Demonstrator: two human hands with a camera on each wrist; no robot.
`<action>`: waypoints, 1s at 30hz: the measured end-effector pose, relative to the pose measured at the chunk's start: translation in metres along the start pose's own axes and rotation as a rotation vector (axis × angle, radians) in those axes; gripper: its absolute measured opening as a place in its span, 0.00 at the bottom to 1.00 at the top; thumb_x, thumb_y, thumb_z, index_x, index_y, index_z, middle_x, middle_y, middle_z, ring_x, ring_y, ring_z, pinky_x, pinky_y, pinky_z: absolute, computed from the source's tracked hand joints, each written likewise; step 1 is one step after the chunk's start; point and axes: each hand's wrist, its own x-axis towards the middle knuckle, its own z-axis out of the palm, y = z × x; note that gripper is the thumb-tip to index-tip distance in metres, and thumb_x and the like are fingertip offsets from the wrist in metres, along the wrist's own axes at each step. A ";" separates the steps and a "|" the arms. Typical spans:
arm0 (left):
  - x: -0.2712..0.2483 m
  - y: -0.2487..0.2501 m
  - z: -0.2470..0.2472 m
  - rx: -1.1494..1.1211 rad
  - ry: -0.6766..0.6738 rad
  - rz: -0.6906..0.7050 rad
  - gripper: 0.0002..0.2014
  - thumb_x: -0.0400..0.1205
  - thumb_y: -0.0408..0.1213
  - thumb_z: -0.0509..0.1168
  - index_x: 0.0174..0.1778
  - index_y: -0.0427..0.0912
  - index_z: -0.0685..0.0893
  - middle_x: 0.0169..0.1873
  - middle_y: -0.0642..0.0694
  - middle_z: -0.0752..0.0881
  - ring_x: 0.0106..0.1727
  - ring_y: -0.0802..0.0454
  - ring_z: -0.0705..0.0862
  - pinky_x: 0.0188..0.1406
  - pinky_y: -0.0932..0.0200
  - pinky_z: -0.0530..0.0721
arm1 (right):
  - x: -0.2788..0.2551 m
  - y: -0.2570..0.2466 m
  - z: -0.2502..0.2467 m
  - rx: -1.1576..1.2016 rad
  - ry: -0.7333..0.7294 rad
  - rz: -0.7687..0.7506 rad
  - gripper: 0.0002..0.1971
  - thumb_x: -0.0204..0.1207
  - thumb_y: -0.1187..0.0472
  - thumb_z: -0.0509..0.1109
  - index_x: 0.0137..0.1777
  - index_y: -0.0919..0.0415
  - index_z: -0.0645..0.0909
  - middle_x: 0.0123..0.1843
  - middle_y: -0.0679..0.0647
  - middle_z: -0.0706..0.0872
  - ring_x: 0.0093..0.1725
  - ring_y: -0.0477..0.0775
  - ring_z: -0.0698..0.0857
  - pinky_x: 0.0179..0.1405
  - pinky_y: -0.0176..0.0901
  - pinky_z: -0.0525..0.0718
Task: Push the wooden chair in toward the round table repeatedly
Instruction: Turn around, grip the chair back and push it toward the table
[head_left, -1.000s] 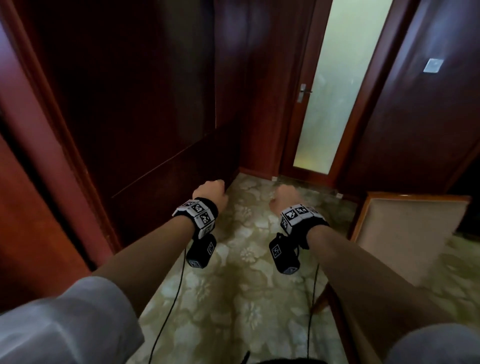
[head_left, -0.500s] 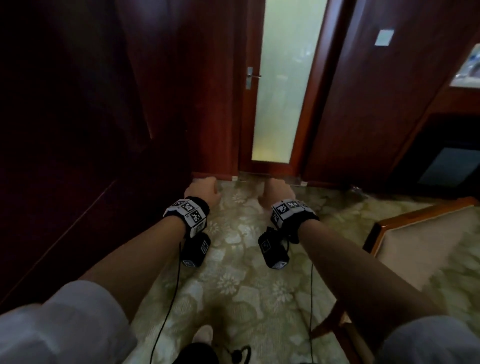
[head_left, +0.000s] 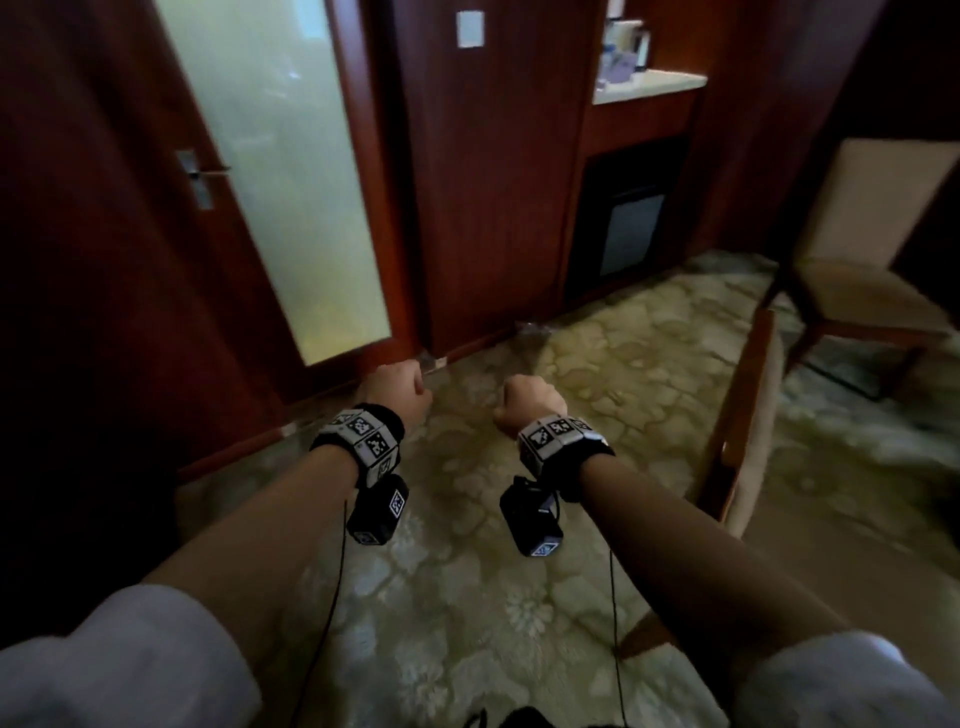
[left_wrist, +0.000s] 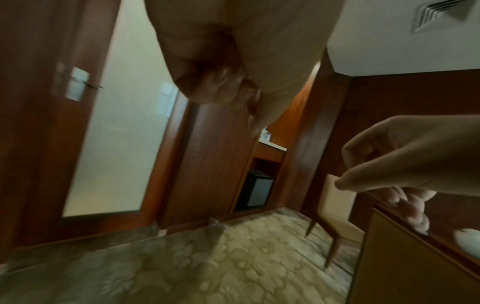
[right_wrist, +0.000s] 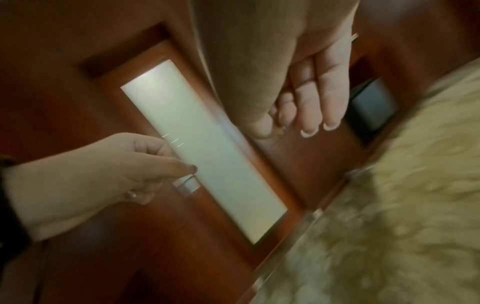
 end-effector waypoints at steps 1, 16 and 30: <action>0.017 0.006 0.007 -0.004 -0.021 0.033 0.11 0.78 0.40 0.67 0.32 0.48 0.72 0.36 0.46 0.81 0.45 0.41 0.83 0.38 0.56 0.74 | 0.011 0.008 -0.002 0.004 0.008 0.042 0.13 0.75 0.58 0.69 0.56 0.63 0.84 0.56 0.61 0.87 0.57 0.65 0.86 0.45 0.46 0.81; 0.297 0.195 0.078 0.061 -0.214 0.659 0.10 0.78 0.40 0.67 0.54 0.45 0.78 0.54 0.43 0.85 0.56 0.41 0.83 0.49 0.54 0.78 | 0.198 0.155 -0.080 0.087 0.248 0.645 0.09 0.75 0.62 0.67 0.52 0.63 0.84 0.51 0.59 0.87 0.51 0.61 0.86 0.37 0.44 0.79; 0.335 0.424 0.179 0.111 -0.451 1.359 0.21 0.76 0.36 0.69 0.63 0.40 0.73 0.54 0.41 0.84 0.51 0.42 0.83 0.45 0.53 0.79 | 0.162 0.281 -0.098 0.194 0.480 1.348 0.14 0.75 0.57 0.68 0.56 0.62 0.84 0.55 0.60 0.88 0.56 0.64 0.87 0.42 0.45 0.80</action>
